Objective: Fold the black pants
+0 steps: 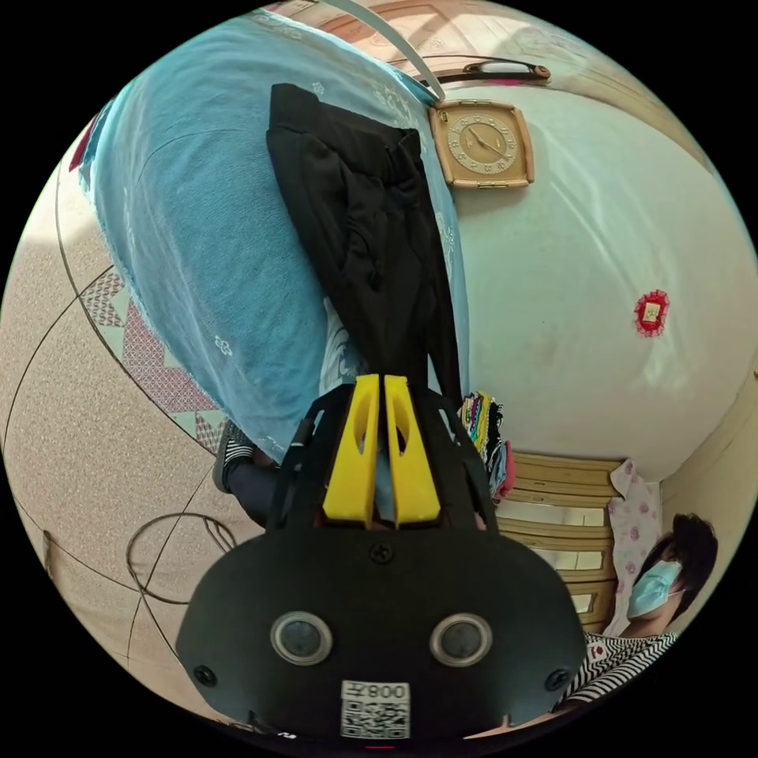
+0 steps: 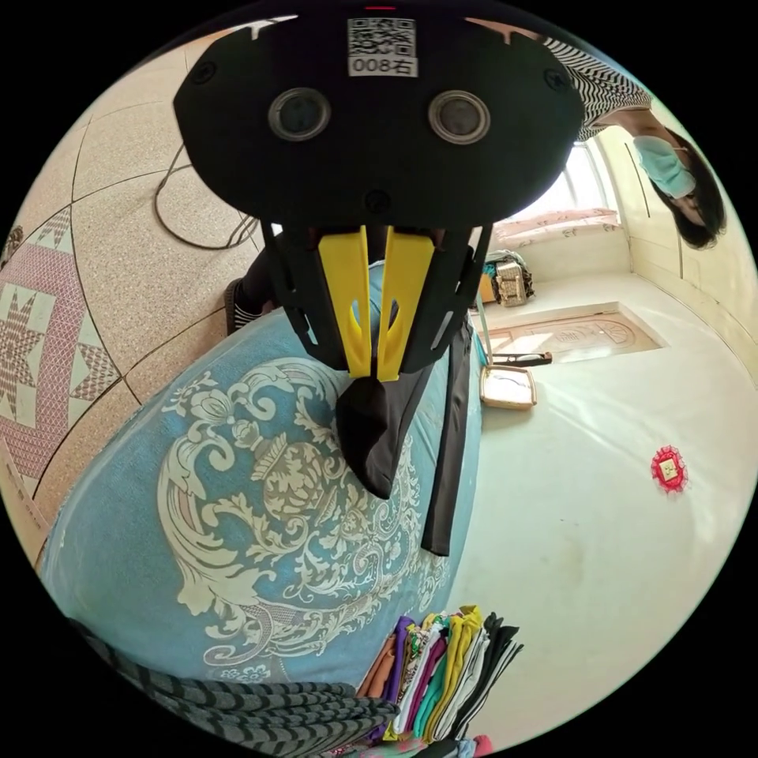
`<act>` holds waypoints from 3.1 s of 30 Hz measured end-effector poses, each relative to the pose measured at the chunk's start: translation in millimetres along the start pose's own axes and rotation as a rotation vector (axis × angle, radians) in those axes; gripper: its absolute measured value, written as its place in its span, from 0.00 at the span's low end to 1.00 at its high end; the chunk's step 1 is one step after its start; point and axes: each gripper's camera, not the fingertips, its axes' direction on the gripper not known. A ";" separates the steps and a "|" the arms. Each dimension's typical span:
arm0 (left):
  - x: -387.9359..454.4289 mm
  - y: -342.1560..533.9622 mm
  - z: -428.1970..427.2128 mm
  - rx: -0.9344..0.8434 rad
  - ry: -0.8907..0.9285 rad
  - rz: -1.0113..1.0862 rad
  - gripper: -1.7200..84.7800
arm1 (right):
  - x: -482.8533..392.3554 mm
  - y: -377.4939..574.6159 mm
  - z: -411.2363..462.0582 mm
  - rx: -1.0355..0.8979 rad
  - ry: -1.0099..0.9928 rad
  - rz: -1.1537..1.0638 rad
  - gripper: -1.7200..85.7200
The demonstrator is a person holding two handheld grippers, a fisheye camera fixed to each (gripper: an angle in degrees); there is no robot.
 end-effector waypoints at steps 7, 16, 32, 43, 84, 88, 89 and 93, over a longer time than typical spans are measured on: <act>10.0 -22.6 54.2 -0.087 -0.126 -0.042 0.04 | 20.8 -18.7 -2.4 -0.021 0.076 0.016 0.03; 72.6 -53.9 70.8 -0.001 -0.245 0.052 0.05 | 53.6 -28.3 4.7 0.054 0.023 0.111 0.06; 354.4 -246.8 393.8 -0.369 -0.544 0.868 0.11 | -103.3 -231.5 159.6 0.006 0.067 -0.192 0.11; 391.7 -350.3 535.5 -0.477 -0.737 0.972 0.09 | -158.4 -367.3 268.8 0.027 0.242 -0.148 0.13; 422.5 -675.3 592.7 -0.292 -0.617 0.814 0.10 | -336.2 -401.7 359.0 0.026 0.173 -0.496 0.09; 441.2 -732.7 612.7 -0.266 -0.737 0.806 0.11 | -434.1 -384.0 453.6 -0.182 0.179 -0.755 0.10; 444.1 -740.5 617.1 -0.270 -0.757 0.807 0.11 | -446.9 -380.4 468.4 -0.213 0.176 -0.786 0.10; 461.7 -784.4 650.3 -0.310 -0.914 0.837 0.12 | -525.0 -349.8 571.4 -0.382 0.241 -0.982 0.10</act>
